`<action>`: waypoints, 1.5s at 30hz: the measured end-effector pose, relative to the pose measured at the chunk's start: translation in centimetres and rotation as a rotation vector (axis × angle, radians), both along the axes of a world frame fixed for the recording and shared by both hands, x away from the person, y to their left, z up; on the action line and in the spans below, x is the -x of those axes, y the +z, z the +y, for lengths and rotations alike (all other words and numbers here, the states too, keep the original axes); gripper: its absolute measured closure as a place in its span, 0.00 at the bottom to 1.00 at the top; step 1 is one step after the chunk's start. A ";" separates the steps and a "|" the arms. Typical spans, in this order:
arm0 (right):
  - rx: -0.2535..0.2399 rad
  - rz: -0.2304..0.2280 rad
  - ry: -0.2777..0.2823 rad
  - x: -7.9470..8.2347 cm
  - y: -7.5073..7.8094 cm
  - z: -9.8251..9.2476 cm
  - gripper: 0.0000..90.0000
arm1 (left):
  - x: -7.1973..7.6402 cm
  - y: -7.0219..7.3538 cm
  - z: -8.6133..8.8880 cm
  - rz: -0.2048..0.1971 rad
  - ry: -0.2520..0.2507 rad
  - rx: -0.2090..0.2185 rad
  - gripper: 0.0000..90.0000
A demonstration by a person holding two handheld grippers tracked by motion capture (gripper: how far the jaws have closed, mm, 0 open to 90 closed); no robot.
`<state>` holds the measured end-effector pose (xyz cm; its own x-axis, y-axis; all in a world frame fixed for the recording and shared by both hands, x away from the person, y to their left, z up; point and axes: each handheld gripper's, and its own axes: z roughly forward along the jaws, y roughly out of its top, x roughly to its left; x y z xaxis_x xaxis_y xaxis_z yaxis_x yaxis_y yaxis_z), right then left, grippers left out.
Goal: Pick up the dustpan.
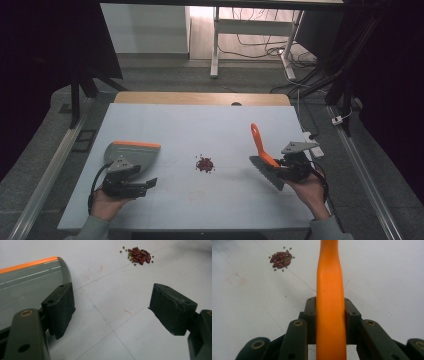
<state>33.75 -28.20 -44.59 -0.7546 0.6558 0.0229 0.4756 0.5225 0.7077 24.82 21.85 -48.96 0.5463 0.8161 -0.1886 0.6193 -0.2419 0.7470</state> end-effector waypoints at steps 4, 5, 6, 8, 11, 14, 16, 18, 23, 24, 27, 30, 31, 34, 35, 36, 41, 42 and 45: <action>-0.004 -0.009 0.006 0.2 0.3 0.2 0.78 | 0.0 0.2 0.0 -0.004 0.000 0.004 0.24; -0.002 -0.014 0.007 0.3 0.3 0.2 0.78 | 0.0 0.2 0.0 -0.005 0.001 0.004 0.24; -0.003 -0.014 0.007 0.3 0.4 0.2 0.78 | 0.0 0.2 0.0 -0.005 0.001 0.002 0.24; -0.003 -0.018 0.005 0.3 0.4 0.3 0.78 | 0.0 0.2 0.0 -0.005 0.001 0.002 0.24; -0.005 -0.018 0.004 0.3 0.5 0.2 0.78 | 0.0 0.2 0.0 -0.005 0.000 0.003 0.24; -0.002 -0.021 0.004 0.3 0.4 0.3 0.78 | 0.0 0.2 -0.1 -0.004 -0.001 0.000 0.24; 0.001 -0.022 0.003 0.3 0.4 0.2 0.78 | 0.0 0.2 -0.1 -0.004 -0.001 -0.002 0.24; 0.002 -0.025 0.003 0.3 0.4 0.2 0.78 | 0.0 0.2 -0.1 -0.004 -0.001 -0.002 0.24; -0.005 -0.028 -0.001 0.4 0.4 0.2 0.78 | 0.0 0.2 -0.1 -0.006 0.001 -0.001 0.24; -0.007 -0.027 -0.001 0.4 0.5 0.1 0.78 | 0.0 0.3 -0.1 -0.005 -0.003 -0.003 0.24; -0.016 -0.031 -0.006 0.5 0.6 0.1 0.78 | 0.2 0.7 -0.3 -0.017 -0.015 -0.003 0.24; -0.015 -0.033 -0.005 0.5 0.7 0.1 0.78 | 0.3 1.5 -0.4 -0.029 -0.014 0.002 0.24; -0.015 -0.032 -0.003 0.5 0.7 0.1 0.78 | 0.3 1.5 -0.4 -0.029 -0.014 0.002 0.24; -0.021 -0.033 0.000 0.5 0.7 0.0 0.78 | 0.2 2.3 -0.3 -0.032 0.004 0.005 0.24; -0.024 -0.032 0.000 0.5 0.7 -0.1 0.78 | 0.2 2.3 -0.3 -0.032 0.004 0.005 0.24; -0.024 -0.032 0.000 0.5 0.7 -0.1 0.78 | 0.2 2.5 -0.2 -0.032 0.011 0.009 0.24; -0.024 -0.034 0.007 0.5 0.7 -0.2 0.78 | 0.1 3.3 0.2 -0.023 0.067 0.008 0.24; -0.023 -0.034 0.007 0.5 0.7 -0.1 0.78 | 0.1 3.4 0.3 -0.022 0.077 0.006 0.24; -0.022 -0.039 0.005 0.5 0.8 -0.2 0.78 | 0.0 3.9 0.6 -0.014 0.099 -0.012 0.24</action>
<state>33.25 -28.36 -43.78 -0.7587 0.6514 0.0075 0.4444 0.5092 0.7371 24.85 22.45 -45.07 0.4652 0.8686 -0.1710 0.6300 -0.1892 0.7532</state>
